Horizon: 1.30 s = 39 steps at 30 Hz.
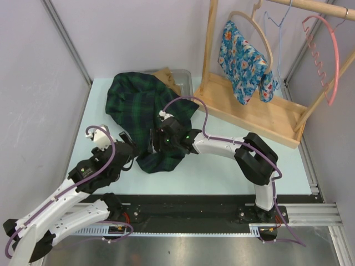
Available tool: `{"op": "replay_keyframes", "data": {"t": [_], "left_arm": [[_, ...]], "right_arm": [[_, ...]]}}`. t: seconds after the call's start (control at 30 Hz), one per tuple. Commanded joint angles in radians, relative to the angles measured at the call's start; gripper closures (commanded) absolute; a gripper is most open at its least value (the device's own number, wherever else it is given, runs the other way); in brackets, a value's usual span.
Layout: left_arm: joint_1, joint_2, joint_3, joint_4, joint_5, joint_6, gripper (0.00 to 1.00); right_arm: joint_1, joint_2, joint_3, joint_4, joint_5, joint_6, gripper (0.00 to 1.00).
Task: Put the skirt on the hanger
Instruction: Move the skirt to the center of the board
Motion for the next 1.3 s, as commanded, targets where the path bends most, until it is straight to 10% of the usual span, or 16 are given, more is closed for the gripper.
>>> {"op": "replay_keyframes", "data": {"t": [0.0, 0.37, 0.67, 1.27], "left_arm": [[0.006, -0.002, 0.015, 0.013, 0.017, 0.026, 0.06], [0.009, 0.031, 0.009, 0.093, 0.034, 0.093, 0.06], [0.064, 0.143, -0.022, 0.313, 0.128, 0.181, 0.05], [0.256, 0.576, 0.081, 0.579, 0.303, 0.327, 0.07]], "right_arm": [[0.013, -0.009, 0.047, 0.064, 0.051, 0.020, 0.23], [0.056, 0.057, 0.125, -0.184, 0.056, -0.006, 0.36], [0.099, -0.199, -0.113, -0.385, 0.324, -0.035, 1.00], [0.258, -0.385, -0.257, -0.511, 0.370, -0.028, 1.00]]}}
